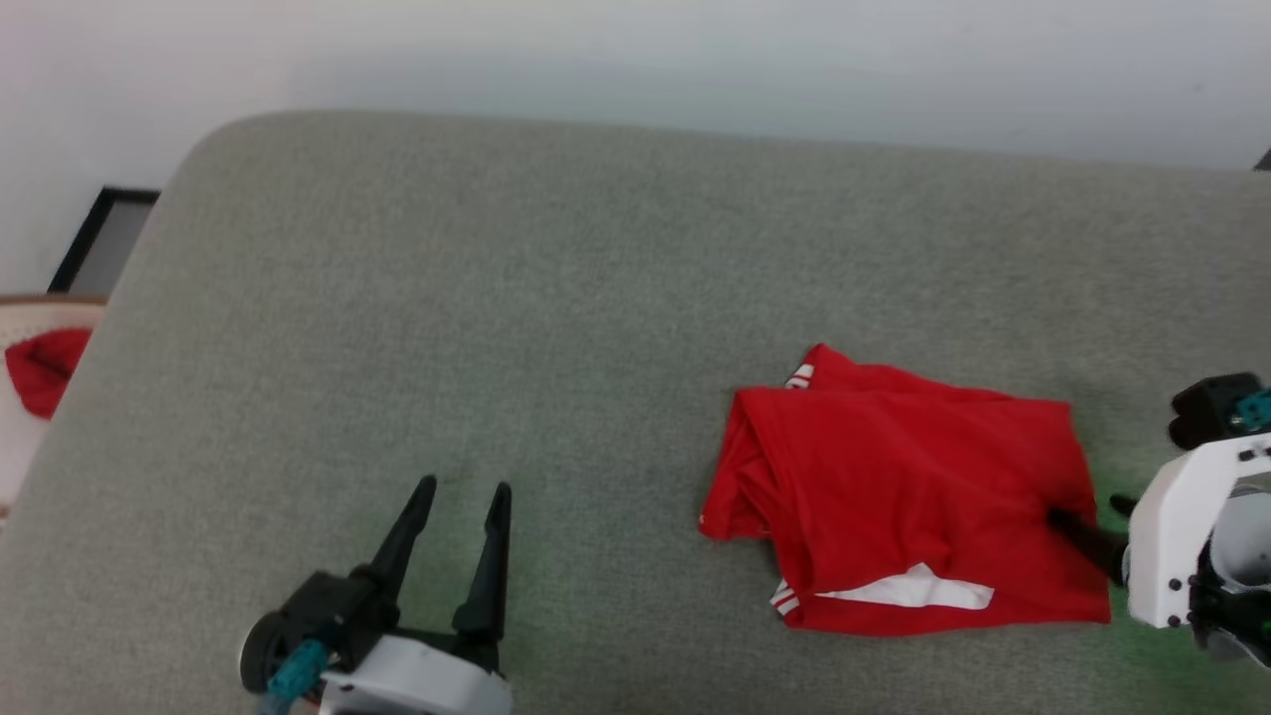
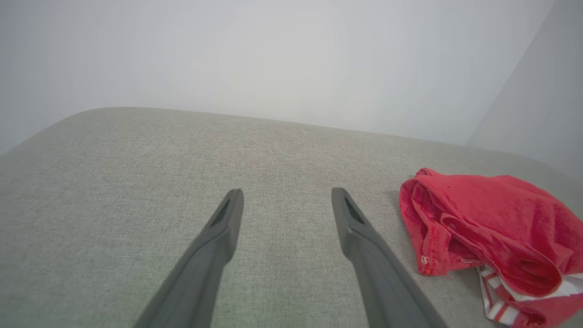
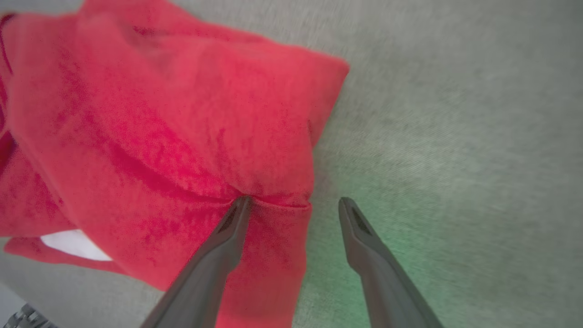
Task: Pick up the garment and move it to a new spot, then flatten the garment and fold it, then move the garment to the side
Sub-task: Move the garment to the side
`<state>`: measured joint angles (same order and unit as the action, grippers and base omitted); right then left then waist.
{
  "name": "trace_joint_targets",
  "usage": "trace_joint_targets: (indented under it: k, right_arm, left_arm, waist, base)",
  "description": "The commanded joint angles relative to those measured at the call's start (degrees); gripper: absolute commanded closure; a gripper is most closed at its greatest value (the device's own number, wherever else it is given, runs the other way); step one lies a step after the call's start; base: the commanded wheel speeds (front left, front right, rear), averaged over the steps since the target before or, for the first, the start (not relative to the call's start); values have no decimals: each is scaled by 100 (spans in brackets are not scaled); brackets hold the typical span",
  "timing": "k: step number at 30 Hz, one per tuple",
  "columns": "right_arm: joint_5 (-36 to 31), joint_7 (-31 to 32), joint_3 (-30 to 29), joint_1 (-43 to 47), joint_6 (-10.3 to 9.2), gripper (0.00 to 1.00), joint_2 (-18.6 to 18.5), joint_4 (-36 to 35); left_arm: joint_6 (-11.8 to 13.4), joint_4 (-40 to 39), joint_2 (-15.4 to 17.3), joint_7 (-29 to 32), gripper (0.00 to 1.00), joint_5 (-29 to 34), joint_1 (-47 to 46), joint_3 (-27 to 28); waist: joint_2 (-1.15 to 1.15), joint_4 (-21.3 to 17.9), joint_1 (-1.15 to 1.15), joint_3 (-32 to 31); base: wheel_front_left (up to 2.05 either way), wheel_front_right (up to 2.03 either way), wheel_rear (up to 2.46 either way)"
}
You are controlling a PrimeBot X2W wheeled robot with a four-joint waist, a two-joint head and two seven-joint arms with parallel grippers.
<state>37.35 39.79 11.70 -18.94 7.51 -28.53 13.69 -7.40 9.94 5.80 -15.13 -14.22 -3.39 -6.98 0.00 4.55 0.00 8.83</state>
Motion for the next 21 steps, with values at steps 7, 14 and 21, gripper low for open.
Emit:
trace_joint_targets:
  k: [7,14,21]
  right_arm:
    - [503,589,460,-229,-6,0,-117,346]
    - [651,-76,468,-409,-12,100,-128,361]
    - [906,-960,83,-271,-6,100,-411,221]
  left_arm:
    - [-12,157,-52,3,0,-27,-443,-142]
    - [-12,202,70,3,0,-41,-686,-257]
    - [-12,-23,312,2,0,-176,-926,-520]
  waist:
    - [0,247,0,516]
    - [0,-19,0,607]
    - [0,-695,0,705]
  base:
    - [0,0,0]
    - [0,0,0]
    - [0,0,0]
